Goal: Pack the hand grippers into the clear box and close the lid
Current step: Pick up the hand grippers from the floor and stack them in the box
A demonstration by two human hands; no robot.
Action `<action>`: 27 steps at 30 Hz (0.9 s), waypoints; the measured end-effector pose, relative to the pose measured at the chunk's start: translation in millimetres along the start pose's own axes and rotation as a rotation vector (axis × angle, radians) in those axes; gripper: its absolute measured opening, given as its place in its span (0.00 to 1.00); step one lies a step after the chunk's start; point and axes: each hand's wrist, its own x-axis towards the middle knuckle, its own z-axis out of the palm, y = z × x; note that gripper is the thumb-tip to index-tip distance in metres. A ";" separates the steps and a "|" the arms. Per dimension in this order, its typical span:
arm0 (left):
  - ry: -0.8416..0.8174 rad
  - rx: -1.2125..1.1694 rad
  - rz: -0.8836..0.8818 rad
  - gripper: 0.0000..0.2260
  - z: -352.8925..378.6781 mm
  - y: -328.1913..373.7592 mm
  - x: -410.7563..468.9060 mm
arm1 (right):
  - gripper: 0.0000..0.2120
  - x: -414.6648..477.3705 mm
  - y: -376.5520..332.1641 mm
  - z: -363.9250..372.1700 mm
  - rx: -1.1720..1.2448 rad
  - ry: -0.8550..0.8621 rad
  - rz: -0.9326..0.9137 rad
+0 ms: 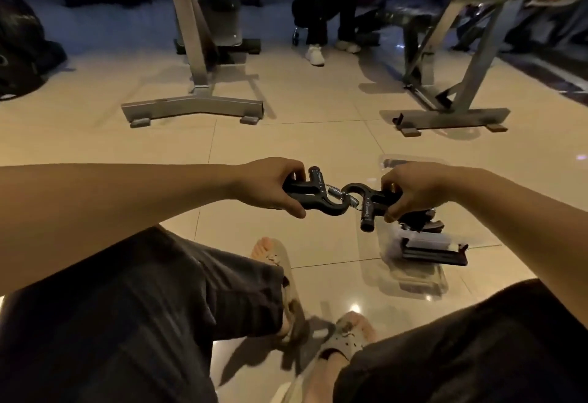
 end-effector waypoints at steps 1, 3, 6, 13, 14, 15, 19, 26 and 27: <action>0.003 -0.010 0.007 0.22 -0.1 3.5 10.6 | 0.22 -0.6 8.5 1.0 0.005 -0.005 0.011; 0.004 -0.030 0.022 0.22 -2.0 11.0 31.6 | 0.25 -2.1 26.7 3.0 0.020 -0.005 0.032; 0.014 -0.060 0.031 0.21 -7.3 24.5 64.5 | 0.25 -9.7 55.6 2.2 0.037 -0.005 0.073; 0.008 -0.030 0.046 0.21 1.3 65.4 161.4 | 0.23 -20.5 140.5 26.5 0.090 0.112 0.253; 0.017 -0.011 0.053 0.21 3.1 73.3 176.0 | 0.24 -20.8 152.9 34.1 0.094 0.127 0.272; 0.026 0.000 0.062 0.21 4.5 80.6 189.5 | 0.24 -21.0 164.5 39.8 0.094 0.135 0.287; 0.057 0.025 0.073 0.21 5.8 100.8 234.7 | 0.26 -17.8 204.3 40.3 0.085 0.127 0.349; 0.016 0.074 0.070 0.20 -14.9 122.3 289.6 | 0.26 17.2 246.3 14.3 0.073 0.133 0.347; 0.019 0.062 0.062 0.20 -13.4 117.0 297.8 | 0.26 27.3 250.3 13.0 0.069 0.126 0.337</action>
